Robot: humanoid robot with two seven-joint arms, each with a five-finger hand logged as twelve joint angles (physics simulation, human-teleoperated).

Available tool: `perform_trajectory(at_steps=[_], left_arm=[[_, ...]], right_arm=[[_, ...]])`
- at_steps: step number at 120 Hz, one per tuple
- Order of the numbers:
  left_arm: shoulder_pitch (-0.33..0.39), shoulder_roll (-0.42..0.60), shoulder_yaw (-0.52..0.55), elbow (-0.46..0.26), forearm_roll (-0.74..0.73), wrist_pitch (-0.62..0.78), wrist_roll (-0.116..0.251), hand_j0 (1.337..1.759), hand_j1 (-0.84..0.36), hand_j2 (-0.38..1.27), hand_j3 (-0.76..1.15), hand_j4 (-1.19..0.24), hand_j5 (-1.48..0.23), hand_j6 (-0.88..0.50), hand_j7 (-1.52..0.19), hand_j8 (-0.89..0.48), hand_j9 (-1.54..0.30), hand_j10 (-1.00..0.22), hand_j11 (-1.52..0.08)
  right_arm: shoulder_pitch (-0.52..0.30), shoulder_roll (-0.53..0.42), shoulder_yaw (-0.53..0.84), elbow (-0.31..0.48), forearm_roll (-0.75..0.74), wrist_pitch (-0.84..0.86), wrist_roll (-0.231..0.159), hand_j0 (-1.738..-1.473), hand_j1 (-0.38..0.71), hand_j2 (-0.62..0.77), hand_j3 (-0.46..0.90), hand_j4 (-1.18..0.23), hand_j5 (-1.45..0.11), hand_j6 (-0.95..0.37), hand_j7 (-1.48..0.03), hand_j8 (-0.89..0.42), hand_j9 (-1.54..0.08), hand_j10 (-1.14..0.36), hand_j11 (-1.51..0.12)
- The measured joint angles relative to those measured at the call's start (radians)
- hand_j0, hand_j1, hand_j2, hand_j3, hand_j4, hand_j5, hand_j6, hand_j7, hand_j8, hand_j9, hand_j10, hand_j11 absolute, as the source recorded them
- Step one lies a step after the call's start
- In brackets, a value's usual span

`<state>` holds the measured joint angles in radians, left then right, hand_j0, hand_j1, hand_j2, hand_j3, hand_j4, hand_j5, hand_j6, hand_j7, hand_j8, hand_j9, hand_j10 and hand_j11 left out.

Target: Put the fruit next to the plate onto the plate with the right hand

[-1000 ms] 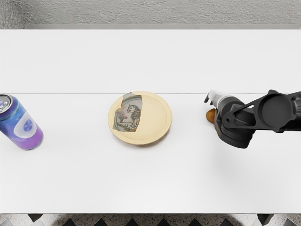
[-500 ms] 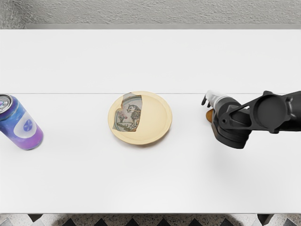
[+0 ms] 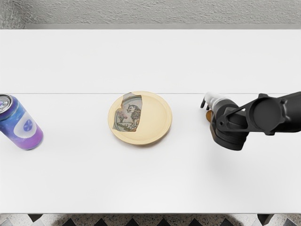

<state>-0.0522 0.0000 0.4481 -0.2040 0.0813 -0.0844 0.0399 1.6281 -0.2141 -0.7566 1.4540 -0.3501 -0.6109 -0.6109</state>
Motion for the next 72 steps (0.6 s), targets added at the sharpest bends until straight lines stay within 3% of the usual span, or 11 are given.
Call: perform_trajectory(at_steps=[72], left_arm=[[0.0, 0.0, 0.0, 0.0, 0.0, 0.0, 0.0, 1.658, 0.35, 0.0, 0.0, 0.0, 0.0, 0.0, 0.0, 0.0, 0.0, 0.0, 0.0]], right_arm=[[0.0, 0.004, -0.003, -0.004, -0.001, 0.0, 0.0, -1.658, 0.24, -0.1, 0.0, -0.49, -0.64, -0.49, -0.64, -0.48, -0.64, -0.49, -0.64]])
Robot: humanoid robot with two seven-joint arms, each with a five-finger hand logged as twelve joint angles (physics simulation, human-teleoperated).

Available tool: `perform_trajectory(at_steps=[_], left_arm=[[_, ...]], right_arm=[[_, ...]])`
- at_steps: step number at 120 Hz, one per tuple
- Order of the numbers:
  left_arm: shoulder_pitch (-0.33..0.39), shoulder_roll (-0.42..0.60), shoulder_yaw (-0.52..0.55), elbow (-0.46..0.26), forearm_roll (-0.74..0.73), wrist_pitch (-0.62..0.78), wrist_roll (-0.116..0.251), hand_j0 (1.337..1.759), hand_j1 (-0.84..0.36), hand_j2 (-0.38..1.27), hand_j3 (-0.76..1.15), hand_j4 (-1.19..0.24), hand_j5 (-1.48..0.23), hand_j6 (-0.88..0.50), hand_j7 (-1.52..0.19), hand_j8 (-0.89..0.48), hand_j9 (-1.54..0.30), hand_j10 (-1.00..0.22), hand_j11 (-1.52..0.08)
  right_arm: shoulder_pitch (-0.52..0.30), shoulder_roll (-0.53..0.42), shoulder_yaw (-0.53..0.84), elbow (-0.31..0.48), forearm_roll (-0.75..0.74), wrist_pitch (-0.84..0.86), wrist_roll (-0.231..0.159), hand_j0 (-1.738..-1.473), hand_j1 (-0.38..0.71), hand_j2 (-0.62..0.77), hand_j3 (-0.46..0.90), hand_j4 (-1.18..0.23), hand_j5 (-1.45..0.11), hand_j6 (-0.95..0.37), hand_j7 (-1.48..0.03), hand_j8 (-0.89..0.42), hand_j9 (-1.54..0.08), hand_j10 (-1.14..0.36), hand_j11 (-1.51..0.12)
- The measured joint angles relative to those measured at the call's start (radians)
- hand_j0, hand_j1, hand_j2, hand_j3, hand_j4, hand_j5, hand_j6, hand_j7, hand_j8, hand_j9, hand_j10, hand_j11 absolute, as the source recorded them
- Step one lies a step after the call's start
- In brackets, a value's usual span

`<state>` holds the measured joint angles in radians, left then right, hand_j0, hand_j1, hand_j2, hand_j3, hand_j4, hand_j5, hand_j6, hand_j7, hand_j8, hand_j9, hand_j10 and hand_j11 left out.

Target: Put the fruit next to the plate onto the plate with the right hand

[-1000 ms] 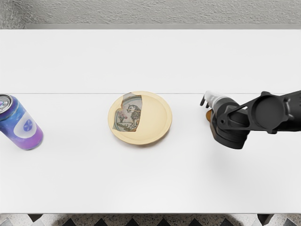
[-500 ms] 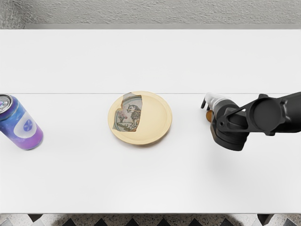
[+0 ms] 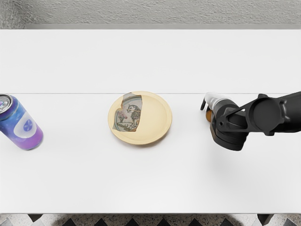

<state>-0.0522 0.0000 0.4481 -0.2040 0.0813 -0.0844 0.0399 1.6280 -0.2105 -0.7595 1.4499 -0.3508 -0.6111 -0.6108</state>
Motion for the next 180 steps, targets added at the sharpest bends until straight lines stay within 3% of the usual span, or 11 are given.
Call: perform_trajectory(at_steps=[50, 136, 180], left_arm=[[0.0, 0.0, 0.001, 0.0, 0.0, 0.0, 0.0, 1.658, 0.35, 0.0, 0.0, 0.0, 0.0, 0.0, 0.0, 0.0, 0.0, 0.0, 0.0], [0.0, 0.0, 0.001, 0.0, 0.0, 0.0, 0.0, 1.658, 0.35, 0.0, 0.0, 0.0, 0.0, 0.0, 0.0, 0.0, 0.0, 0.0, 0.0], [0.0, 0.0, 0.001, 0.0, 0.0, 0.0, 0.0, 1.658, 0.35, 0.0, 0.0, 0.0, 0.0, 0.0, 0.0, 0.0, 0.0, 0.0, 0.0]], right_arm=[[0.004, 0.005, 0.003, -0.002, 0.002, 0.0, 0.0, -1.658, 0.27, 0.06, 0.0, -0.55, -0.72, -0.54, -0.72, -0.5, -0.72, -0.55, -0.72], [0.013, -0.003, 0.027, 0.013, 0.003, 0.001, 0.0, -1.657, 0.3, 0.16, 0.0, -0.62, -0.83, -0.53, -0.82, -0.46, -0.83, -0.57, -0.82], [0.072, -0.019, 0.06, 0.056, 0.007, 0.001, 0.0, -1.656, 0.31, 0.38, 0.0, -0.69, -0.94, -0.6, -0.92, -0.5, -0.94, -0.64, -0.93]])
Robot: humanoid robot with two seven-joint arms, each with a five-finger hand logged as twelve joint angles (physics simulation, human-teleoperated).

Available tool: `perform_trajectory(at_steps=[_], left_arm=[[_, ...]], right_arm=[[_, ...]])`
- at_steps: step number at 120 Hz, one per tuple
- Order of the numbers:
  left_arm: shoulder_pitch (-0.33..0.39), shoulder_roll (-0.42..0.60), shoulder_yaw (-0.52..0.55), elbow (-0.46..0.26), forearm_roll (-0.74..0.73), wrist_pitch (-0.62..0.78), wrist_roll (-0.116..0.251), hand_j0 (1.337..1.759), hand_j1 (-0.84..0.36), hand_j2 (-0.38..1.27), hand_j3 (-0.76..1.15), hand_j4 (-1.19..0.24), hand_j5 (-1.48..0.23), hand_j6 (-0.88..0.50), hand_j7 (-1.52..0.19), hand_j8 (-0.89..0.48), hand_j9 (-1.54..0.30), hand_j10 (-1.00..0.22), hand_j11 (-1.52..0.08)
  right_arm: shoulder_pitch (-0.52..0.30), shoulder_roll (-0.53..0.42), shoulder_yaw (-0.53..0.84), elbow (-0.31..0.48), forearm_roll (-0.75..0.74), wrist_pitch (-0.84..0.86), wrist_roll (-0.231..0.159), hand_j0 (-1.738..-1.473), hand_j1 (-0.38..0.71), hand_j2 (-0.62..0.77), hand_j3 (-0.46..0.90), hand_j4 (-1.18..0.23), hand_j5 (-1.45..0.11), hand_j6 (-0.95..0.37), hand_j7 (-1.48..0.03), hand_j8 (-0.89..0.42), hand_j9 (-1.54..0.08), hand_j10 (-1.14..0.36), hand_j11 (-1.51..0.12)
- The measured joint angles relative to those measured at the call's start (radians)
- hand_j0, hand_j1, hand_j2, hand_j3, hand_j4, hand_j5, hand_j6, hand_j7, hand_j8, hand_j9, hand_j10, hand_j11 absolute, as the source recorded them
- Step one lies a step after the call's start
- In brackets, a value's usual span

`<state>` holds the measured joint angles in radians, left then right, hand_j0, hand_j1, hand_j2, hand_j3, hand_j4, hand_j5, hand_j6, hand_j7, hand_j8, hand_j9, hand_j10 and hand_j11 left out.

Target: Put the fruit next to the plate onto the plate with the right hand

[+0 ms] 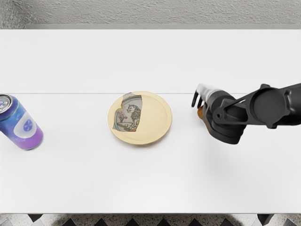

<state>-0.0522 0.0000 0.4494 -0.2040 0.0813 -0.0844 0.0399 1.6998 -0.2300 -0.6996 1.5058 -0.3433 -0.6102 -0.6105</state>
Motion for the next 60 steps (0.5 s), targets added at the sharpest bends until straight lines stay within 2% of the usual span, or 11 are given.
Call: perform_trajectory(at_steps=[28, 60], left_arm=[[0.0, 0.0, 0.0, 0.0, 0.0, 0.0, 0.0, 1.658, 0.35, 0.0, 0.0, 0.0, 0.0, 0.0, 0.0, 0.0, 0.0, 0.0, 0.0], [0.0, 0.0, 0.0, 0.0, 0.0, 0.0, 0.0, 1.658, 0.35, 0.0, 0.0, 0.0, 0.0, 0.0, 0.0, 0.0, 0.0, 0.0, 0.0]], right_arm=[[0.07, 0.0, 0.018, 0.032, 0.036, 0.0, 0.0, -1.657, 0.33, 0.45, 0.0, -0.71, -0.97, -0.62, -0.94, -0.5, -0.97, -0.65, -0.95], [0.12, 0.004, 0.053, 0.05, 0.078, 0.0, 0.0, -1.657, 0.32, 0.43, 0.0, -0.71, -0.98, -0.61, -0.95, -0.5, -0.97, -0.65, -0.95]])
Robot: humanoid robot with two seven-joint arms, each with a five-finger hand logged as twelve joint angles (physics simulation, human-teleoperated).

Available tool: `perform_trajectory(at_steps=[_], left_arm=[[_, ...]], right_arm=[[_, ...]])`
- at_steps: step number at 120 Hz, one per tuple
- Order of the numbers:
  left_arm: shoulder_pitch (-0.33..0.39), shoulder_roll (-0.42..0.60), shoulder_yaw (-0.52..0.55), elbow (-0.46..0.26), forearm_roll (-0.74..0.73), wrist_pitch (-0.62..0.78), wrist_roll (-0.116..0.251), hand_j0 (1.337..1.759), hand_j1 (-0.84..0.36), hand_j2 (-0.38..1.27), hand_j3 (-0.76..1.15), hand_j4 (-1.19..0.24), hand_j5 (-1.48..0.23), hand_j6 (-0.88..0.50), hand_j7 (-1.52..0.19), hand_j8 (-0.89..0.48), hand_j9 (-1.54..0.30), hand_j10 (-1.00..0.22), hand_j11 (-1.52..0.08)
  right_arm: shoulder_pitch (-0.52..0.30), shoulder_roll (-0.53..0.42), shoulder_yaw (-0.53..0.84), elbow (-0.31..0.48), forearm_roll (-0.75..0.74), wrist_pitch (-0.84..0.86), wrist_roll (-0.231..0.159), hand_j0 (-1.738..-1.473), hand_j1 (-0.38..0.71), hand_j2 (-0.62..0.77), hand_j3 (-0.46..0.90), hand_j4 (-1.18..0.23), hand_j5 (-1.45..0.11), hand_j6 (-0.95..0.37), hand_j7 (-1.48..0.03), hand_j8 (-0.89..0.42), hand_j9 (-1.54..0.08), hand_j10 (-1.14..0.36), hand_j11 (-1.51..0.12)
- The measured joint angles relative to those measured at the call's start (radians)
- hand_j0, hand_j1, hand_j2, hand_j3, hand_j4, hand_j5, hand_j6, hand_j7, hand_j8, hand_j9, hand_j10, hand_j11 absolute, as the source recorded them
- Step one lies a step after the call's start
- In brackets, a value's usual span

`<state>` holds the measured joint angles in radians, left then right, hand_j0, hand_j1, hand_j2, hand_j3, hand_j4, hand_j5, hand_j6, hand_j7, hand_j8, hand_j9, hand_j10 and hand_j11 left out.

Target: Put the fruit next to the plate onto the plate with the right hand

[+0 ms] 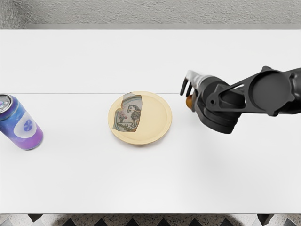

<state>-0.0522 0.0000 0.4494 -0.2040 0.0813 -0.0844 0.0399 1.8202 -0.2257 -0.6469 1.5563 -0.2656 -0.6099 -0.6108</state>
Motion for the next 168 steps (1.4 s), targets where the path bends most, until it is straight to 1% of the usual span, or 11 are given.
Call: perform_trajectory(at_steps=[18, 32, 83, 100, 120, 147, 168], left_arm=[[0.0, 0.0, 0.0, 0.0, 0.0, 0.0, 0.0, 1.658, 0.35, 0.0, 0.0, 0.0, 0.0, 0.0, 0.0, 0.0, 0.0, 0.0, 0.0], [0.0, 0.0, 0.0, 0.0, 0.0, 0.0, 0.0, 1.658, 0.35, 0.0, 0.0, 0.0, 0.0, 0.0, 0.0, 0.0, 0.0, 0.0, 0.0], [0.002, 0.0, 0.0, 0.0, 0.0, 0.0, 0.0, 1.658, 0.35, 0.0, 0.0, 0.0, 0.0, 0.0, 0.0, 0.0, 0.0, 0.0, 0.0], [0.002, 0.0, 0.0, 0.0, 0.0, 0.0, 0.0, 1.658, 0.35, 0.0, 0.0, 0.0, 0.0, 0.0, 0.0, 0.0, 0.0, 0.0, 0.0], [0.002, 0.0, 0.0, 0.0, 0.0, 0.0, 0.0, 1.658, 0.35, 0.0, 0.0, 0.0, 0.0, 0.0, 0.0, 0.0, 0.0, 0.0, 0.0], [0.002, 0.0, 0.0, 0.0, 0.0, 0.0, 0.0, 1.658, 0.35, 0.0, 0.0, 0.0, 0.0, 0.0, 0.0, 0.0, 0.0, 0.0, 0.0], [0.002, 0.0, 0.0, 0.0, 0.0, 0.0, 0.0, 1.658, 0.35, 0.0, 0.0, 0.0, 0.0, 0.0, 0.0, 0.0, 0.0, 0.0, 0.0]], right_arm=[[0.027, 0.005, 0.018, 0.01, 0.027, 0.0, 0.0, -1.656, 0.32, 0.4, 0.0, -0.71, -0.98, -0.6, -0.95, -0.49, -0.97, -0.64, -0.95], [0.042, 0.016, 0.038, 0.012, 0.048, 0.0, 0.0, -1.657, 0.32, 0.42, 0.0, -0.71, -0.99, -0.61, -0.95, -0.5, -0.97, -0.64, -0.95], [0.183, 0.138, 0.059, 0.007, 0.207, 0.0, 0.0, -1.657, 0.36, 0.47, 0.0, -0.72, -0.99, -0.57, -0.96, -0.48, -0.97, -0.62, -0.96], [0.215, 0.168, 0.061, -0.001, 0.248, 0.0, 0.0, -1.658, 0.36, 0.47, 0.0, -0.73, -0.99, -0.57, -0.96, -0.48, -0.97, -0.64, -0.96], [0.23, 0.196, 0.085, -0.022, 0.27, 0.0, 0.001, -1.658, 0.36, 0.48, 0.0, -0.72, -0.99, -0.58, -0.96, -0.48, -0.97, -0.64, -0.97], [0.216, 0.222, 0.094, -0.121, 0.282, 0.0, 0.001, -1.658, 0.37, 0.49, 0.0, -0.72, -0.99, -0.57, -0.96, -0.48, -0.97, -0.64, -0.97], [0.209, 0.225, 0.107, -0.145, 0.28, 0.0, 0.001, -1.658, 0.37, 0.49, 0.0, -0.73, -0.99, -0.58, -0.96, -0.48, -0.97, -0.64, -0.98]])
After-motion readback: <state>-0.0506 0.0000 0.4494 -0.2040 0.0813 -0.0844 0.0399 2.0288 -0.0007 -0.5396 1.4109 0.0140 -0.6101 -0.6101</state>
